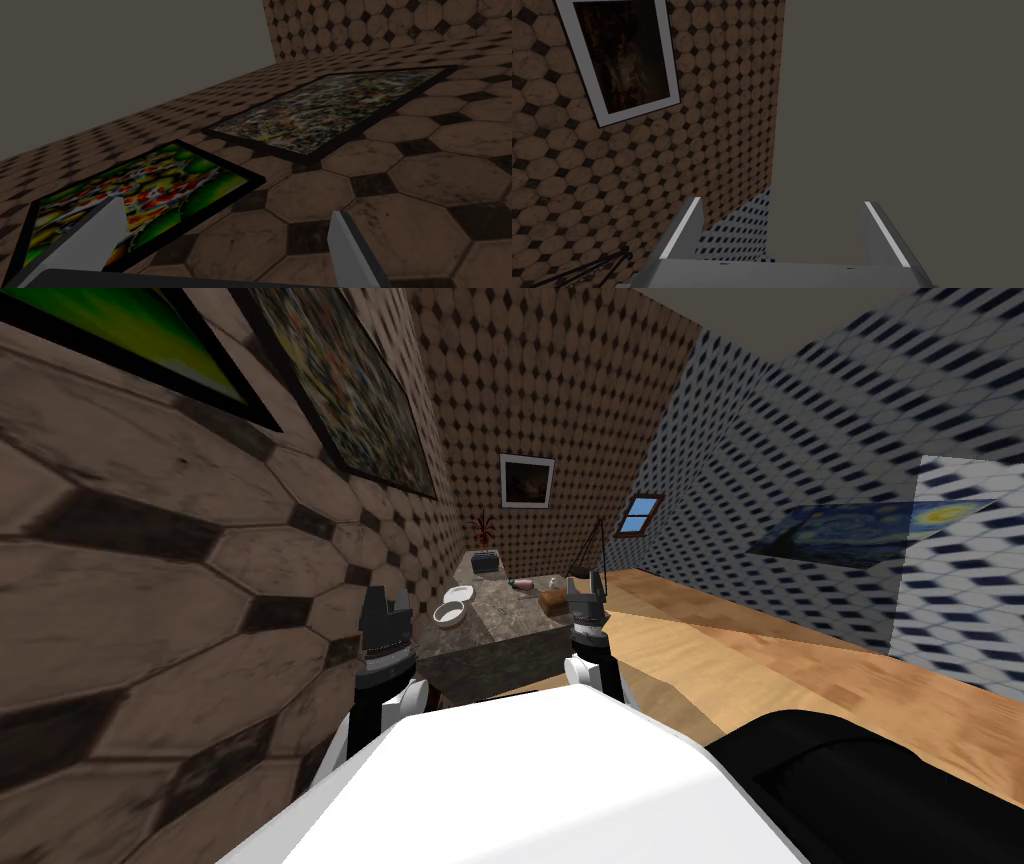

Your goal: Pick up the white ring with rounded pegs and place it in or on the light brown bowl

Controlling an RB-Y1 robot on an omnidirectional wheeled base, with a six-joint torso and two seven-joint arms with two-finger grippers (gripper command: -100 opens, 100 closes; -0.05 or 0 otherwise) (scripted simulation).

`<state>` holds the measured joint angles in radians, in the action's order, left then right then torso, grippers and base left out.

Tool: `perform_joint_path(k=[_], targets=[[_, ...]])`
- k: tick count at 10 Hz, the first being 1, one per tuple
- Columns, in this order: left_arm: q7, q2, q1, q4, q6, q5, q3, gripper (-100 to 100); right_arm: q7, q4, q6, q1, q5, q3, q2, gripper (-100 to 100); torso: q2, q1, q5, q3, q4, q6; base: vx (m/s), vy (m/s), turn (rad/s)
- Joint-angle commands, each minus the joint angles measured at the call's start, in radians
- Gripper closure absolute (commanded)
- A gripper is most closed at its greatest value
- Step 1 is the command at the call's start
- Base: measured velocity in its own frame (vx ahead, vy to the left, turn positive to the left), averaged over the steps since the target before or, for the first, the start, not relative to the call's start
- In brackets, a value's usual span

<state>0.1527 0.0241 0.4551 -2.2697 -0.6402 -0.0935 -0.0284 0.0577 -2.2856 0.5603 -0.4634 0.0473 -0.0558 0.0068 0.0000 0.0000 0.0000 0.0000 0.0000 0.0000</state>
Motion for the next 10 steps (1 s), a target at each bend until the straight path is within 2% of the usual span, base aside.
perform_joint_path(k=[1, 3, 4, 6, 7, 10], targets=[[-0.005, -0.049, -0.003, 0.011, 0.012, 0.0, 0.001, -100, 0.0, 0.0, 0.0, 0.0, 0.0, 0.0, 0.0, 0, 0.0, 0.0, 0.0, 0.0, 0.0, 0.0, -0.005, -0.019, -0.018], [-0.018, -0.11, -0.011, 0.035, 0.04, 0.0, 0.004, -100, 0.0, 0.0, 0.0, 0.0, 0.0, 0.0, 0.0, 0, 0.001, -0.002, 0.0, 0.0, 0.0, 0.0, -0.015, -0.054, -0.024], [-0.018, -0.121, -0.011, 0.035, 0.04, 0.0, 0.004, -100, 0.0, 0.0, 0.0, 0.0, 0.0, 0.0, 0.0, 0, 0.001, -0.004, -0.001, 0.0, 0.0, 0.0, -0.017, -0.048, -0.007], [-0.036, -0.187, -0.024, 0.073, 0.081, 0.0, 0.008, -100, 0.0, 0.0, 0.0, 0.0, 0.0, 0.0, 0.0, 0, 0.001, -0.003, -0.001, 0.001, 0.0, 0.0, -0.017, -0.053, -0.034], [-0.036, -0.194, -0.024, 0.073, 0.081, 0.0, 0.008, -100, 0.0, 0.0, 0.0, 0.0, 0.0, 0.0, 0.0, 0, 0.001, -0.004, -0.001, 0.001, 0.0, 0.0, -0.017, -0.054, -0.013], [-0.072, -0.294, -0.048, 0.146, 0.157, -0.001, 0.018, -100, 0.0, 0.0, 0.0, 0.0, 0.0, 0.0, 0.0, 0, 0.002, -0.005, -0.001, 0.001, 0.0, 0.0, -0.027, -0.085, -0.049]])
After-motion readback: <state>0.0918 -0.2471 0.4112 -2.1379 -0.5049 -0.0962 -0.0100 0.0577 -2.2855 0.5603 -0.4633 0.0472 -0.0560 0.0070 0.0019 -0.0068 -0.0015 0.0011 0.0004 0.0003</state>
